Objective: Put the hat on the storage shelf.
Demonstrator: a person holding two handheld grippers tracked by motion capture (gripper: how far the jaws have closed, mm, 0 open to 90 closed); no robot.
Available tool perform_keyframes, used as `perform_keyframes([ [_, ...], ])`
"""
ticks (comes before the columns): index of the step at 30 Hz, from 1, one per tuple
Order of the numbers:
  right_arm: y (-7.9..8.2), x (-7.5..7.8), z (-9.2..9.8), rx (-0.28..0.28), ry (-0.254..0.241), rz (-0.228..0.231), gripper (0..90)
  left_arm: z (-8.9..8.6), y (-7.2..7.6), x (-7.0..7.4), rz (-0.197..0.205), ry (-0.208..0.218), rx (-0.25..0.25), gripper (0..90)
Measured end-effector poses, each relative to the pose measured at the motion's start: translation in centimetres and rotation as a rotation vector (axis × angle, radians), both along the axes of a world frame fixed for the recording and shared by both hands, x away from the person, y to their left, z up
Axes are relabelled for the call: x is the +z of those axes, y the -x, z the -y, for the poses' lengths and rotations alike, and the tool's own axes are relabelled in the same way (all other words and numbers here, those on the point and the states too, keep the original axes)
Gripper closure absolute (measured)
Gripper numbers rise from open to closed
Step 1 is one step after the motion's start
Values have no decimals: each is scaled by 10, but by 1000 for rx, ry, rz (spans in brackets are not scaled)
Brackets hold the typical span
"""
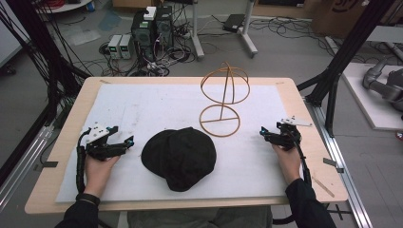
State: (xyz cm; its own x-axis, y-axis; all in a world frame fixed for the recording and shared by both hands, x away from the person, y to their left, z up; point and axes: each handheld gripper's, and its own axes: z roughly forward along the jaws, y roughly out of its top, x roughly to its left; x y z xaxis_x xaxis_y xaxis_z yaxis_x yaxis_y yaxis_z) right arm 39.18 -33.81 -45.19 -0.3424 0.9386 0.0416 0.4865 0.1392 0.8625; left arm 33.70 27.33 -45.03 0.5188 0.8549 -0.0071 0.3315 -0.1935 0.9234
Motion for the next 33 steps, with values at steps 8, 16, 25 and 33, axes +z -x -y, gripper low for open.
perform_keyframes([
  [8, -1, 0, 1, -1, -7, -4, 248, 2, 5, 4, -43, -17, 33, 212],
  [16, -1, 0, 1, -2, -3, -5, 247, 19, 34, 43, 42, 19, -41, 213],
  [25, -1, 0, 1, -6, 2, -5, 247, 69, 86, 59, 92, 3, -243, 218],
  [33, -2, 0, 1, -9, -1, -8, 247, 99, 99, 55, 69, -16, -347, 266],
])
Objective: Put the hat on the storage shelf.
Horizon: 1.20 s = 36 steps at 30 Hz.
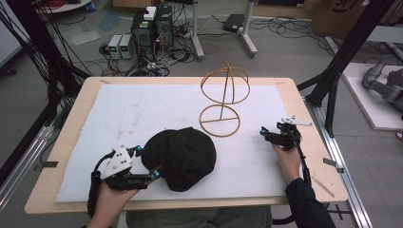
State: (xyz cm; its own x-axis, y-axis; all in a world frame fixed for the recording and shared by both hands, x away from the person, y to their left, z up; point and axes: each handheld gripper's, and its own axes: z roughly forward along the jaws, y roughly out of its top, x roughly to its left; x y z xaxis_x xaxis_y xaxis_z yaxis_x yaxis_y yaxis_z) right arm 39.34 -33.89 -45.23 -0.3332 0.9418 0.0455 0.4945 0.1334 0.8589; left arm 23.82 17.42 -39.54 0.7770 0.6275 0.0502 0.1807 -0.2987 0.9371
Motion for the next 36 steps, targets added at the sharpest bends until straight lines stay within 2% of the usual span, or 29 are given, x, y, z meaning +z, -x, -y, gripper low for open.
perform_keyframes([
  [3, 0, 0, 0, 0, 0, -1, 248, 4, -2, -3, -12, -6, -7, 295],
  [4, 0, 0, 0, 0, 0, -2, 247, 7, -3, -5, -32, -12, -10, 316],
  [7, 0, 0, 0, 2, 2, -1, 248, 12, -5, -7, -41, -22, -8, 360],
  [10, 0, 0, 0, 1, -1, -1, 248, 18, -7, -10, -45, -60, 16, 382],
  [15, 0, 0, 0, 4, -1, -5, 248, 24, -13, -15, -74, -100, 21, 447],
  [16, 0, 0, 0, 5, 1, -5, 248, 26, -13, -16, -68, -120, 29, 460],
  [19, 0, 0, 0, 5, 0, -6, 247, 26, -13, -15, -68, -125, 31, 472],
  [22, 0, 0, 0, 4, 0, -8, 247, 26, -11, -14, -58, -138, 52, 522],
  [23, 0, 0, 0, 4, 1, -7, 248, 26, -10, -13, -56, -144, 61, 567],
  [26, 0, 0, 0, 3, 1, -9, 248, 26, -8, -12, -44, -153, 87, 623],
  [29, 0, 0, -1, 4, 2, -8, 248, 25, -8, -12, -41, -159, 94, 700],
  [30, 0, 0, -1, 4, 2, -8, 248, 25, -8, -11, -34, -164, 94, 700],
  [32, 0, 0, -1, 7, 3, -6, 248, 24, -8, -11, -24, -171, 102, 788],
  [36, 0, 0, -1, 7, 3, -6, 248, 21, -10, -11, -20, -167, 109, 824],
])
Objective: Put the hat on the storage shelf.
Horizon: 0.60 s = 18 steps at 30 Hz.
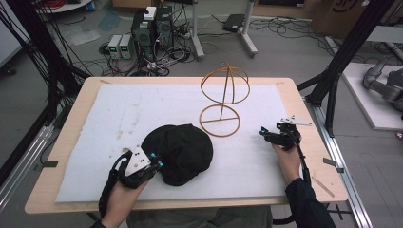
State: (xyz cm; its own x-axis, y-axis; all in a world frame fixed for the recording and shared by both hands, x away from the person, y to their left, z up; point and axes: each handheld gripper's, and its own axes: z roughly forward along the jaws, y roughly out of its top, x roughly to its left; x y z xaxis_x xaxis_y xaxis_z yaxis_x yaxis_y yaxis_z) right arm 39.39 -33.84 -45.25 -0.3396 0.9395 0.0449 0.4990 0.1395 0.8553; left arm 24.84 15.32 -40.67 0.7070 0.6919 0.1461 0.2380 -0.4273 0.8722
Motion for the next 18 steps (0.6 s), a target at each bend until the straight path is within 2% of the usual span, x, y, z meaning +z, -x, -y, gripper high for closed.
perform_keyframes([
  [3, 0, 0, 0, 1, 0, 0, 248, -3, -1, 0, 10, 5, 12, 847],
  [7, 0, 0, 0, 4, 2, -2, 250, -5, -1, -1, 19, 5, 17, 833],
  [9, 0, 0, 0, 5, 3, -3, 250, -4, -1, -2, 34, 5, 47, 765],
  [10, 0, 0, 0, 5, 2, -4, 250, -4, -1, -3, 35, 13, 60, 686],
  [11, 0, 0, 0, 5, 2, -3, 251, -4, -1, -3, 35, 13, 60, 649],
  [12, 0, 0, 0, 5, 2, -3, 251, -4, -2, -3, 34, 19, 61, 649],
  [13, 0, 0, 0, 6, 1, -5, 252, -4, -3, -3, 35, 13, 62, 584],
  [16, 0, 0, 0, 8, 3, -4, 252, -2, -5, -5, 31, 8, 72, 500],
  [18, 0, 0, 0, 9, 4, -4, 253, -1, -7, -6, 21, 3, 69, 486],
])
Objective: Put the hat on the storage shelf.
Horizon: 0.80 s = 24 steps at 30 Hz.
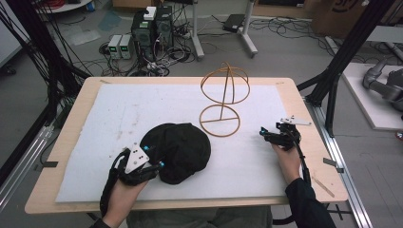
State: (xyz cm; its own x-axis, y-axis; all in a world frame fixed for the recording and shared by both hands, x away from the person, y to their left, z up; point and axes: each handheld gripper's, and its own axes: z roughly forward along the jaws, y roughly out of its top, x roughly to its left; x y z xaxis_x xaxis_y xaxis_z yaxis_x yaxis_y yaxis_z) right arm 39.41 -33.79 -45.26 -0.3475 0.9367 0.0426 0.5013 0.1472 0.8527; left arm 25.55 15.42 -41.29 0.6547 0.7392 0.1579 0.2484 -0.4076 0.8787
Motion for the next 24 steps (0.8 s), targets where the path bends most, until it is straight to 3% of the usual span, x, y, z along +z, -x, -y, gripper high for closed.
perform_keyframes([
  [5, 0, 0, 0, 2, 0, 0, 253, 2, -3, -2, -16, -17, -15, 585],
  [6, 0, 0, 0, 3, 2, 2, 253, 2, -4, -2, -23, -9, -21, 666],
  [8, 0, 0, 0, 2, 4, 2, 254, 2, -4, -1, -28, -10, -21, 739],
  [12, 0, 0, 0, 4, 6, 1, 254, 6, -1, 0, 2, -40, -15, 840],
  [19, 0, 0, 0, 5, 2, 0, 254, -7, 0, 9, 29, 49, 16, 873],
  [20, 0, 0, 0, 5, 3, 0, 254, -13, -1, 14, 25, 107, 23, 873],
  [21, 0, 0, 0, 5, 4, 0, 254, -13, -1, 14, 25, 107, 23, 873],
  [24, 0, 0, -1, 5, 6, -1, 255, -22, -4, 21, 21, 192, 30, 874],
])
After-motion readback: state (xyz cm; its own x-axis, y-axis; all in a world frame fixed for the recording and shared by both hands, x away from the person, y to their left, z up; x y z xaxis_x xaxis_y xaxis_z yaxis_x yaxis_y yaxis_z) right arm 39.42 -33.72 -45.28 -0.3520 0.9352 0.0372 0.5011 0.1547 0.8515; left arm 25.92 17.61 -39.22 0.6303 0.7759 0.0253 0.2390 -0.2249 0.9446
